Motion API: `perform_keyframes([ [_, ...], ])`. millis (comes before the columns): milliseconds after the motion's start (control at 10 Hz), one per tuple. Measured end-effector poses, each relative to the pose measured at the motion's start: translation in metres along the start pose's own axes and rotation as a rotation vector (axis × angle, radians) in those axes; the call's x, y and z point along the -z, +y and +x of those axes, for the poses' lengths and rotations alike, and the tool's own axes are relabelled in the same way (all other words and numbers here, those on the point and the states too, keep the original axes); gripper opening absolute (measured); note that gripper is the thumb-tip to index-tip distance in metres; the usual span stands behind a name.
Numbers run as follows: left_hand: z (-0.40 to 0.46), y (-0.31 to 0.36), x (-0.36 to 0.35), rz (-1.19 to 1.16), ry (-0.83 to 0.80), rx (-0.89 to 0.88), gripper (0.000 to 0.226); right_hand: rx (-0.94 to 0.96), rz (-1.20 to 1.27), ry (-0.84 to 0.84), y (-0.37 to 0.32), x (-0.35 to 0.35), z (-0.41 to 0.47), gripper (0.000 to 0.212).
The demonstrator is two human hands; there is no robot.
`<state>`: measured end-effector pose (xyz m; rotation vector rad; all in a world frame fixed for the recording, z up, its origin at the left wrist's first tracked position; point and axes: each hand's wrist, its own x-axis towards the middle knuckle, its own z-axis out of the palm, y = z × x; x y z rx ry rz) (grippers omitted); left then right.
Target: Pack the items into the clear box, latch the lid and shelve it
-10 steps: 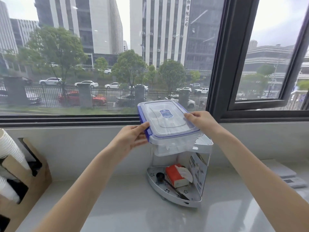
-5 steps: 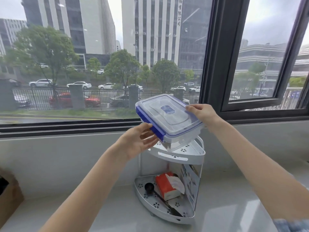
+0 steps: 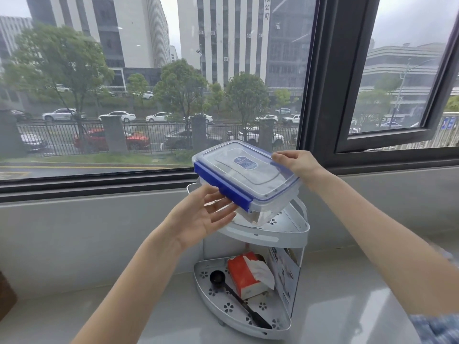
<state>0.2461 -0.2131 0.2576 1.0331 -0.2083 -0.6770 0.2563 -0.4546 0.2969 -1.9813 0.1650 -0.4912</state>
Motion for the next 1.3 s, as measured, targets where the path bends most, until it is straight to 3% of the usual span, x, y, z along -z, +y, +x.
perform_keyframes([
  [600,-0.007,-0.012,0.013,0.045,-0.025,0.077,0.052,-0.037,-0.408,-0.035,0.016,-0.018,0.0,0.032],
  [700,-0.011,-0.009,0.012,0.137,-0.01,0.075,0.042,-0.023,-0.436,-0.023,0.011,-0.021,-0.001,0.032],
  [800,-0.016,-0.008,0.002,0.421,0.133,0.04,0.025,-0.007,-0.521,-0.08,-0.001,-0.023,-0.005,0.039],
  [900,-0.023,-0.005,-0.009,0.536,0.157,0.012,0.013,-0.02,-0.604,-0.071,-0.004,-0.025,-0.01,0.042],
  [1000,-0.038,0.01,-0.018,0.661,0.143,-0.046,0.011,-0.015,-0.774,0.005,-0.01,-0.028,-0.019,0.047],
  [1200,-0.067,0.041,-0.019,0.897,0.222,-0.19,0.012,0.1,-0.779,-0.008,-0.059,-0.035,-0.037,0.051],
  [1300,-0.079,0.051,-0.017,0.995,0.304,-0.274,0.033,0.167,-0.772,-0.017,-0.077,-0.04,-0.042,0.052],
])
